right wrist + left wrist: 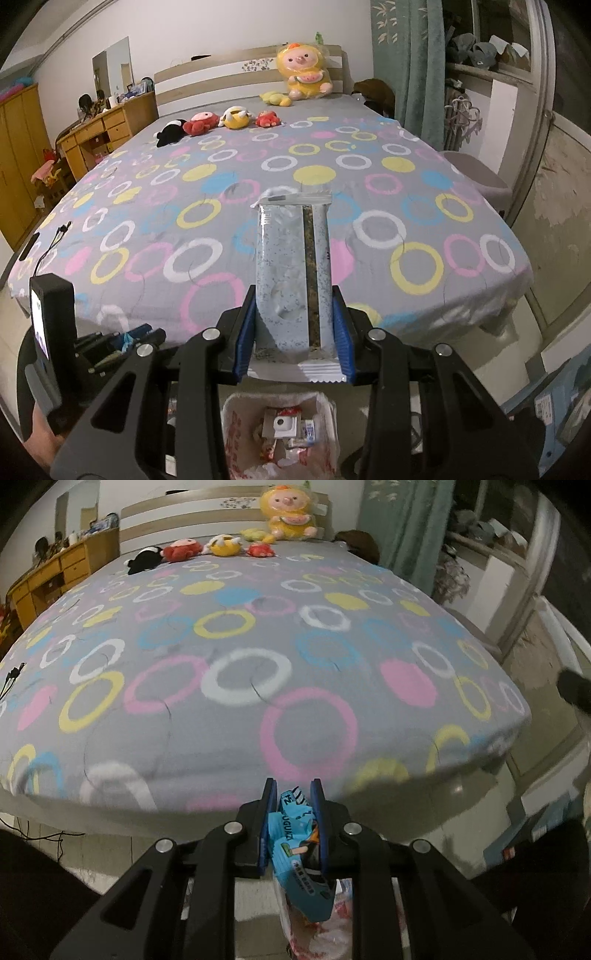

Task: Collect trash
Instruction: 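Lift the blue wrapper and Oreo packet and carry them over the bag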

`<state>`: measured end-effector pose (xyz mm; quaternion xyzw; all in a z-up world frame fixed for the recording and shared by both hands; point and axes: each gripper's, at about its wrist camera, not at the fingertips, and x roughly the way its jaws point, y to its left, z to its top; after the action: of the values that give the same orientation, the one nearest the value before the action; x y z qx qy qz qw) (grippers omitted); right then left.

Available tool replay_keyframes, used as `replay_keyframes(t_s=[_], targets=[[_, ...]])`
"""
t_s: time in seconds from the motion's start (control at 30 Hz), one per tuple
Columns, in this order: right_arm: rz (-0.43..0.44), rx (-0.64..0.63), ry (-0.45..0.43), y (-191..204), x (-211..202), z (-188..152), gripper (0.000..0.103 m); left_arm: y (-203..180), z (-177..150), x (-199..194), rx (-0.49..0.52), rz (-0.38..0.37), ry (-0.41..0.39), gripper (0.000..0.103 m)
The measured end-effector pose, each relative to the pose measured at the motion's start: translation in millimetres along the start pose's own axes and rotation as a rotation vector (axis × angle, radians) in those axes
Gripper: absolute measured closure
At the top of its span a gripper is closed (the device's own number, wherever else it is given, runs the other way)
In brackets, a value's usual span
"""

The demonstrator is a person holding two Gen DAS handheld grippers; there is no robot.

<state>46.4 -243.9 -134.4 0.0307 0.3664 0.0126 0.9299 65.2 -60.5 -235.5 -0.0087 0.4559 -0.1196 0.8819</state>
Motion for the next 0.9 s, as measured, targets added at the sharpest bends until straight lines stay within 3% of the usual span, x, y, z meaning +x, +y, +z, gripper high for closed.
replay_keyframes(t_s=[0.27, 0.63, 0.9], targets=[[0.004, 0.035, 0.099, -16, 12, -60, 0.066, -36, -54, 3, 0.044, -0.058, 0.098, 0.084], [0.022, 0.029, 0.218, -19, 47, -114, 0.066, -48, -72, 34, 0.070, -0.089, 0.193, 0.084], [0.076, 0.035, 0.376, -18, 95, -146, 0.066, -56, -86, 69, 0.098, -0.093, 0.304, 0.084]])
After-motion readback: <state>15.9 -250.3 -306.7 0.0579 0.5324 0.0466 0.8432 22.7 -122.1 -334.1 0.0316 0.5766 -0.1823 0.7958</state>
